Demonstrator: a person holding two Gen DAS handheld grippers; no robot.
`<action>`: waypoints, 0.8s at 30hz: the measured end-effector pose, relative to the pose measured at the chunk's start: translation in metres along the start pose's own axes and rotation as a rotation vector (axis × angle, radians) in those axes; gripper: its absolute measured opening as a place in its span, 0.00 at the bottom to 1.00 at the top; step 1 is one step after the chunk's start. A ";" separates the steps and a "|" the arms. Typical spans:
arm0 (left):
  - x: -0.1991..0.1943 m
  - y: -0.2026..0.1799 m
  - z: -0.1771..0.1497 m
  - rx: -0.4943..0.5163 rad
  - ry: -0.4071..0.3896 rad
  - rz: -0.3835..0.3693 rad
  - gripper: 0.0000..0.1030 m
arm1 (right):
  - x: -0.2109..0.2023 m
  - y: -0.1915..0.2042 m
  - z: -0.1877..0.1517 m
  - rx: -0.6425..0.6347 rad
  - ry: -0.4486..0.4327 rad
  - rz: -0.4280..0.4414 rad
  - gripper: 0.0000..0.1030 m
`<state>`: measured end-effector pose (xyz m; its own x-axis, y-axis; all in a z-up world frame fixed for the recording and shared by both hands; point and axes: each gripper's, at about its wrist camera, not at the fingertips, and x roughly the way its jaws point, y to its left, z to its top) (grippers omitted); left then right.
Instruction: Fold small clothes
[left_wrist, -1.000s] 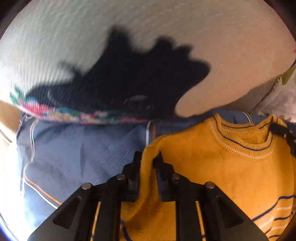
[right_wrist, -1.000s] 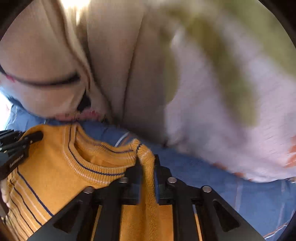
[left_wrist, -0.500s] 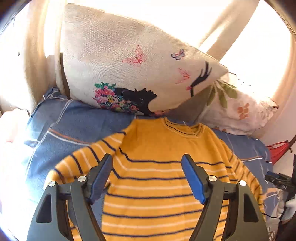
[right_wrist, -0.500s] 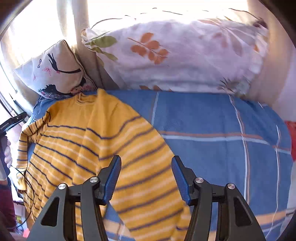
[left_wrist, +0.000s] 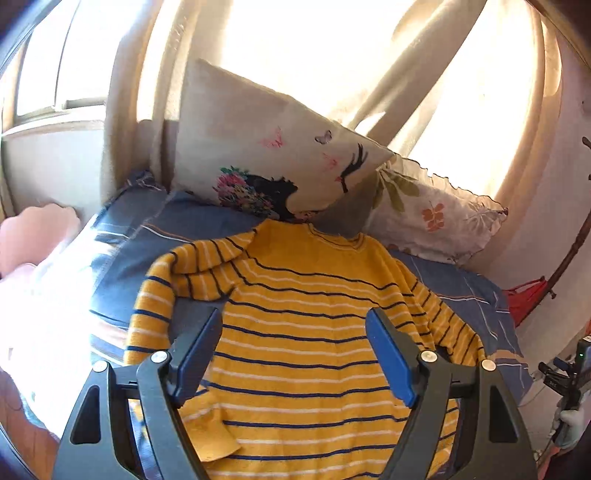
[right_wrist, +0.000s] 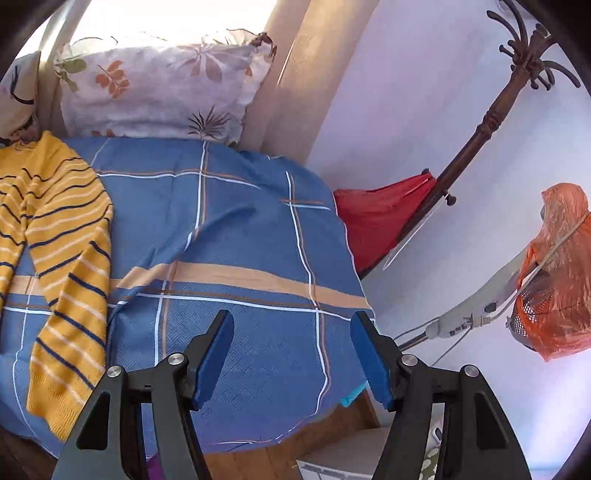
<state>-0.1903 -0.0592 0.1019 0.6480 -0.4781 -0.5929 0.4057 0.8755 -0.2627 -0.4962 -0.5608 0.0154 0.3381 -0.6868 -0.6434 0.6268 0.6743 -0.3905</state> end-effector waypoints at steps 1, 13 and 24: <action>-0.010 0.003 0.000 -0.003 -0.029 0.043 0.81 | -0.006 0.004 -0.002 0.014 -0.008 0.113 0.68; 0.005 0.002 -0.034 -0.024 0.043 0.030 0.84 | -0.005 0.154 -0.063 -0.278 0.006 0.538 0.28; 0.015 0.007 -0.023 -0.069 0.016 0.011 0.84 | 0.026 -0.057 0.029 0.334 -0.097 0.388 0.04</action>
<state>-0.1930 -0.0584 0.0734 0.6416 -0.4677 -0.6079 0.3525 0.8837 -0.3079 -0.5026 -0.6246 0.0402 0.6437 -0.4362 -0.6288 0.6267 0.7720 0.1061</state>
